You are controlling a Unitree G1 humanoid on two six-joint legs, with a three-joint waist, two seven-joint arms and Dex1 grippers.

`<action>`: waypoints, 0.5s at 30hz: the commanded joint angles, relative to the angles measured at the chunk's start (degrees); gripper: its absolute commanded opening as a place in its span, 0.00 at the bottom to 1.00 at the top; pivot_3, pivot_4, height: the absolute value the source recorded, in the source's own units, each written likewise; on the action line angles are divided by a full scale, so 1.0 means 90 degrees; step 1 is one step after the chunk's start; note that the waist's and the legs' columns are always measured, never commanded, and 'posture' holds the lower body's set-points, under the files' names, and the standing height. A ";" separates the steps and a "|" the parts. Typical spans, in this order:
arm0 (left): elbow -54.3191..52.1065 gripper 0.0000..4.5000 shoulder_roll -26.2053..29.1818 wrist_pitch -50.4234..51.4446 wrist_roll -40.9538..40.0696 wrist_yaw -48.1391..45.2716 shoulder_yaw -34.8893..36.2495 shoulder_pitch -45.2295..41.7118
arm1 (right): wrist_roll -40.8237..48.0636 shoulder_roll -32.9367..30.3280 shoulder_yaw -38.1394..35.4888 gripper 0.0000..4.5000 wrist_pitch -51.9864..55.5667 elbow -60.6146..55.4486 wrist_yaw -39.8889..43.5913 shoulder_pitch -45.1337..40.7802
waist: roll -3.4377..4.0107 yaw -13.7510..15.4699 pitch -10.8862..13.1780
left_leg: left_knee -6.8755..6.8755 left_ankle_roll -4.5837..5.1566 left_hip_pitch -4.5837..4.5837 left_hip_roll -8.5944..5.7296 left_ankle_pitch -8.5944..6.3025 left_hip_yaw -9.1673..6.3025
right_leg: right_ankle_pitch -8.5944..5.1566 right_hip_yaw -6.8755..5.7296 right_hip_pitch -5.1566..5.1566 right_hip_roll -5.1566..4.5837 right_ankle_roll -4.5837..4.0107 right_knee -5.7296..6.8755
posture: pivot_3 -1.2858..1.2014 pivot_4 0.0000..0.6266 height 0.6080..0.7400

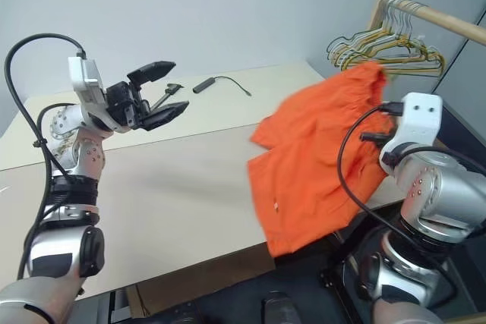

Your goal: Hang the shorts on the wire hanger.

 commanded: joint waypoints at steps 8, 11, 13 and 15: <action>-0.1485 1.00 -0.0670 0.0278 -0.0434 0.1448 0.0173 0.0637 | -0.1580 0.0257 -0.0317 0.02 0.0002 0.0949 -0.1545 -0.1597 | 0.0004 -0.0252 -0.0002 | -0.0007 0.0003 0.0024 -0.0003 -0.0001 0.0008 | 0.0002 0.0035 0.0009 0.0002 0.0004 0.0000 | 0.43 0.00 1.00; -0.1811 1.00 -0.0700 0.0323 -0.0450 0.1614 0.0130 0.0877 | -0.1553 0.0174 -0.0368 0.02 -0.0432 0.1501 -0.1589 -0.1788 | 0.0004 -0.0304 -0.0002 | -0.0015 0.0006 0.0039 -0.0005 -0.0003 0.0015 | 0.0002 0.0046 0.0016 0.0004 0.0005 -0.0001 | 0.44 0.00 1.00; -0.2003 1.00 -0.0686 0.0353 -0.0435 0.1692 0.0089 0.1028 | -0.1512 0.0095 -0.0460 0.02 -0.0688 0.1897 -0.1609 -0.1922 | 0.0006 -0.0321 -0.0001 | -0.0022 0.0006 0.0052 -0.0006 -0.0003 0.0024 | 0.0002 0.0060 0.0019 0.0006 0.0005 -0.0001 | 0.44 0.00 1.00; -0.2135 1.00 -0.0666 0.0382 -0.0416 0.1776 0.0060 0.1126 | -0.1468 -0.0011 -0.0556 0.02 -0.0973 0.2257 -0.1646 -0.2038 | 0.0007 -0.0324 -0.0001 | -0.0025 0.0007 0.0058 -0.0007 -0.0003 0.0027 | 0.0002 0.0075 0.0023 0.0007 0.0006 -0.0002 | 0.44 0.00 1.00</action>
